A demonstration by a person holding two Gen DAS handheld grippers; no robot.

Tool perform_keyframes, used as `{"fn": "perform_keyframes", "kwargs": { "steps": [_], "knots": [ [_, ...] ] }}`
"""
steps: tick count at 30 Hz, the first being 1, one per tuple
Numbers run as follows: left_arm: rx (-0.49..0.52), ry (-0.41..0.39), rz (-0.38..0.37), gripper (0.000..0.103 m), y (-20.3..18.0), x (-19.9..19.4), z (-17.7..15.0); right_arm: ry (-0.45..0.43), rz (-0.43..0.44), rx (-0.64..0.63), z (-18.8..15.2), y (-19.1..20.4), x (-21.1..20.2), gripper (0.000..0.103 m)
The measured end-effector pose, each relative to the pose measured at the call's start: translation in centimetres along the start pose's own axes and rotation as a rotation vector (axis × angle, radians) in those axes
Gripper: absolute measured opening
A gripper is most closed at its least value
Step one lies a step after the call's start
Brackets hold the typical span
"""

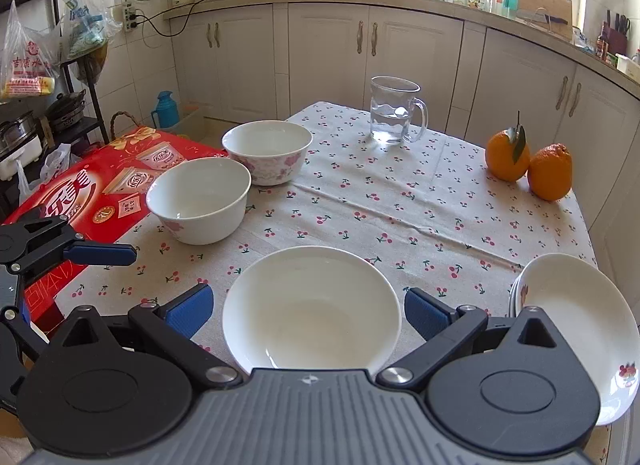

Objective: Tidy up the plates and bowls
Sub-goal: 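Lower the bowl onto the table beside the plates and open the right tool, then move the right tool to another white bowl rim and close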

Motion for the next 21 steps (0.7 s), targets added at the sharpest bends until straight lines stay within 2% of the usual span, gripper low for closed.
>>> {"fn": "perform_keyframes", "kwargs": {
  "steps": [3, 8, 15, 21],
  "knots": [
    [-0.03, 0.0, 0.001, 0.093, 0.9, -0.3, -0.2, -0.001, 0.012, -0.019, 0.4, 0.8, 0.1, 0.103],
    [-0.039, 0.004, 0.051, 0.093, 2.4, -0.2, -0.4, 0.004, 0.036, -0.033, 1.2, 1.8, 0.8, 0.103],
    [-0.004, 0.009, 0.128, 0.093, 4.9, 0.8, -0.3, 0.015, 0.071, -0.052, 2.6, 3.2, 2.8, 0.103],
    [-0.002, 0.017, 0.148, 0.093, 6.8, 2.3, 0.1, 0.035, 0.096, -0.062, 4.0, 4.1, 5.1, 0.103]
  ]
}}
Point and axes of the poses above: each gripper's, at about its wrist camera, not at the fingertips, and x roughly the way its jaws point, y to its left, z to its top, the point moved 6 cm from there along x, roughly the way its jaws point, and after that the axes turned 2 degrees about -y, right-handed, at the moved point
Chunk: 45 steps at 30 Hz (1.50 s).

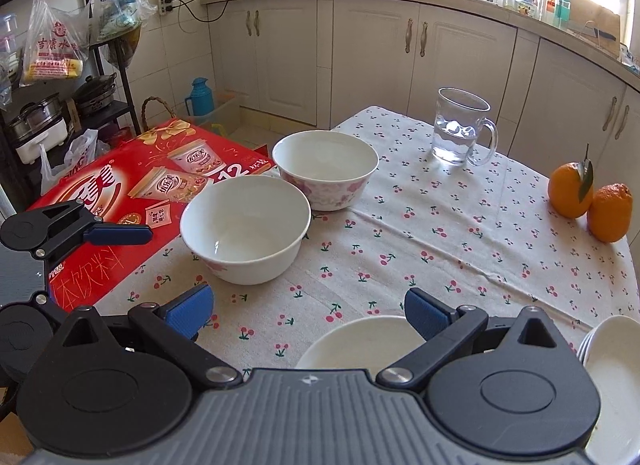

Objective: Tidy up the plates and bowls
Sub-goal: 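Move the right tool to another white bowl rim and close, then lift the held bowl with the right tool and carry it over the placed bowl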

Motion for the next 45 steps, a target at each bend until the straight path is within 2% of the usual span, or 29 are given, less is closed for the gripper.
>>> {"fn": "perform_keyframes", "kwargs": {
  "steps": [11, 21, 24, 34, 45],
  "knots": [
    [-0.003, 0.012, -0.011, 0.092, 1.6, 2.8, 0.7, 0.045, 0.087, -0.052, 3.3, 0.8, 4.9, 0.102],
    [-0.016, 0.011, -0.042, 0.09, 2.0, 3.7, 1.1, 0.116, 0.169, -0.052, 5.0, 0.8, 9.0, 0.084],
    [-0.023, 0.009, -0.047, 0.086, 2.1, 3.7, 1.1, 0.135, 0.194, -0.058, 5.3, 0.9, 9.8, 0.076],
    [-0.018, 0.006, -0.056, 0.085, 2.2, 3.9, 1.3, 0.165, 0.229, -0.062, 5.6, 1.2, 11.4, 0.061],
    [0.006, 0.009, -0.064, 0.085, 1.8, 3.4, 1.3, 0.162, 0.254, -0.019, 5.3, 0.8, 10.9, 0.06]
  ]
}}
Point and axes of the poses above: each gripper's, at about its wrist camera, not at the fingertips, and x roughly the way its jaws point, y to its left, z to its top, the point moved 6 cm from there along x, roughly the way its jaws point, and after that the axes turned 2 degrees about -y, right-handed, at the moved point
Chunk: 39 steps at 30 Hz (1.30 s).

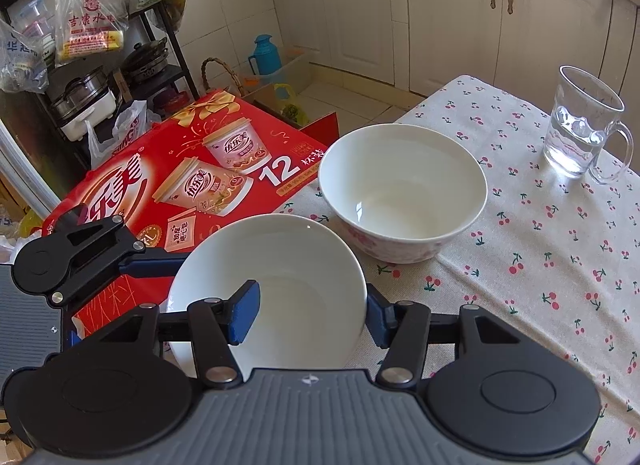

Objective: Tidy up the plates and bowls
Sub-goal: 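Lift the held bowl with the right tool and carry it over the placed bowl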

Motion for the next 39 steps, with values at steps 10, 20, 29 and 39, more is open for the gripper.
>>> {"fn": "perform_keyframes", "kwargs": {
  "steps": [10, 20, 29, 39],
  "knots": [
    [0.008, 0.022, -0.018, 0.085, -1.4, -2.0, 0.3, -0.01, 0.031, 0.022, -0.9, 1.0, -2.7, 0.06],
    [0.036, 0.027, -0.032, 0.085, -4.0, -5.0, 0.8, -0.012, 0.037, 0.009, -3.0, 2.3, -6.1, 0.061],
    [0.049, 0.023, -0.045, 0.085, -6.9, -7.5, 1.1, -0.02, 0.033, -0.016, -5.1, 3.3, -9.4, 0.061],
    [0.048, 0.015, -0.068, 0.085, -9.8, -9.1, 1.3, -0.042, 0.035, -0.025, -7.5, 3.6, -12.4, 0.061]
  ]
}}
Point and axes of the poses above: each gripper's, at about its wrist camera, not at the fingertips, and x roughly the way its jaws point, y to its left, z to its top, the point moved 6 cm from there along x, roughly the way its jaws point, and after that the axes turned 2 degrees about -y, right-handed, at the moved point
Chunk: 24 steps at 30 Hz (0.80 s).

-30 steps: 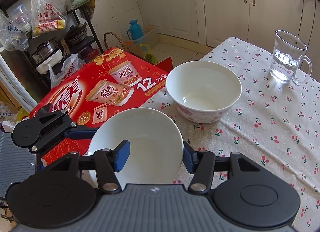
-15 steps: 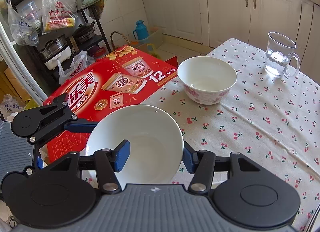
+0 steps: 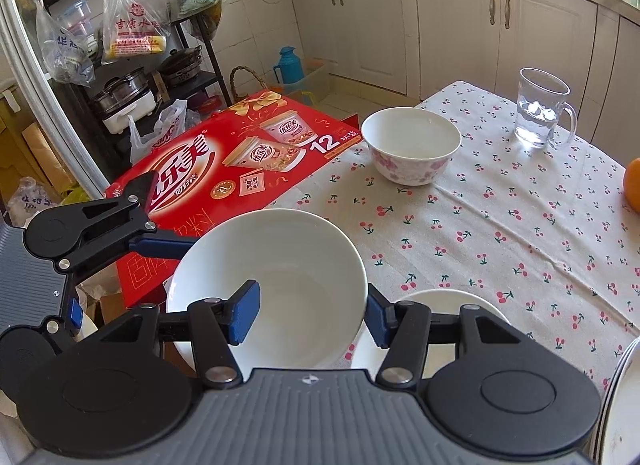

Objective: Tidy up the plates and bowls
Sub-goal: 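Lift the held bowl with the right tool and carry it over the placed bowl, then lower the held bowl into the placed bowl and open the right tool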

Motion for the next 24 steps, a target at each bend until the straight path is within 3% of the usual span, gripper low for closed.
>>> {"fn": "perform_keyframes", "kwargs": {
  "steps": [15, 24],
  "knots": [
    [0.083, -0.015, -0.099, 0.085, -3.8, 3.0, 2.3, -0.052, -0.092, 0.067, -2.4, -3.7, -4.4, 0.061],
    [0.098, 0.006, -0.147, 0.085, -4.1, 6.1, 2.8, -0.048, -0.147, 0.108, -2.9, -6.4, -4.5, 0.061]
  ]
}}
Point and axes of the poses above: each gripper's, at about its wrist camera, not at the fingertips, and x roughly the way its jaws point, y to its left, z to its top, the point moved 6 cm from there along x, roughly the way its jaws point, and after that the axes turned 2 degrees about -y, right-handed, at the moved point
